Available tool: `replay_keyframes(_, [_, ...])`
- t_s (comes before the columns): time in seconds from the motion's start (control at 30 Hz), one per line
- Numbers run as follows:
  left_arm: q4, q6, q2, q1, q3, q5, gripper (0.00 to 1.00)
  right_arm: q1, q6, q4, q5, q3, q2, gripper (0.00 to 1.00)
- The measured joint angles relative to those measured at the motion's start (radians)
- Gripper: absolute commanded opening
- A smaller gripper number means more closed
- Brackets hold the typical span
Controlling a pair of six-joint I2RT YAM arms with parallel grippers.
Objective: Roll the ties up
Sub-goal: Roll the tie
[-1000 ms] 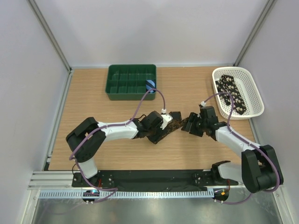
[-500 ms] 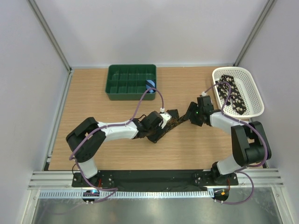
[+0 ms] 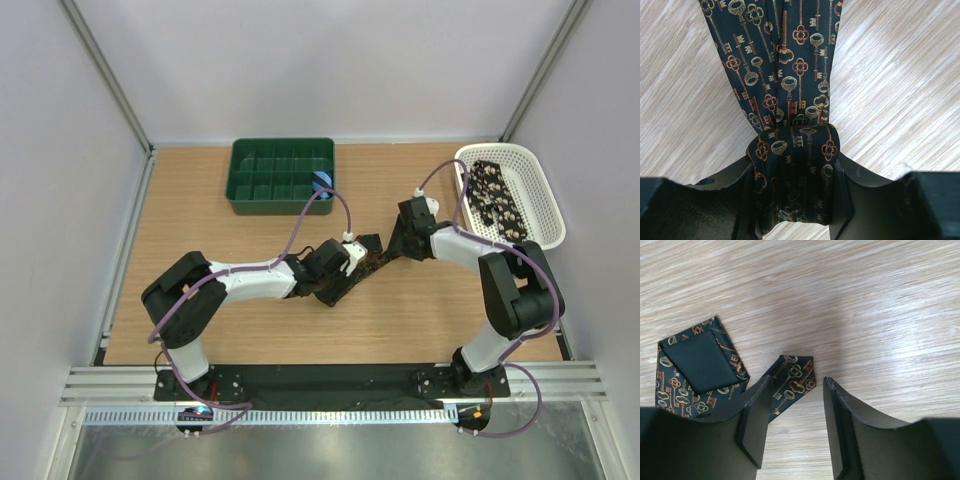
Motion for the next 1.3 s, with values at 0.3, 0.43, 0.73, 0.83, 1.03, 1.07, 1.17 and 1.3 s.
replay_keyframes(0.3, [-0.001, 0.002, 0.000, -0.001, 0.000, -0.001, 0.35, 0.041, -0.031, -0.043, 0.079, 0.077, 0.069, 0.33])
replay_keyframes(0.43, [-0.001, 0.003, 0.000, -0.001, 0.000, -0.001, 0.35, 0.063, -0.042, -0.047, 0.104, 0.105, 0.092, 0.12])
replay_keyframes(0.73, [-0.002, 0.005, 0.000, -0.001, 0.000, -0.001, 0.34, 0.068, -0.058, -0.036, 0.076, 0.097, 0.068, 0.01])
replay_keyframes(0.83, [-0.003, 0.005, 0.000, -0.001, 0.000, -0.001, 0.34, 0.066, -0.076, -0.035, 0.045, 0.103, 0.046, 0.01])
replay_keyframes(1.03, [-0.014, 0.003, -0.005, -0.004, 0.000, -0.006, 0.34, 0.066, -0.106, -0.006, -0.035, 0.161, 0.019, 0.01])
replay_keyframes(1.07, [-0.018, 0.003, -0.006, -0.005, -0.002, -0.010, 0.33, 0.067, -0.111, 0.000, -0.050, 0.173, 0.019, 0.01])
replay_keyframes(1.17, [-0.030, -0.001, -0.013, -0.007, -0.005, -0.021, 0.33, 0.067, -0.125, 0.024, -0.088, 0.193, 0.017, 0.01])
replay_keyframes(1.3, [-0.041, -0.004, -0.023, -0.007, -0.013, -0.036, 0.33, 0.069, -0.139, 0.030, -0.126, 0.229, 0.031, 0.01])
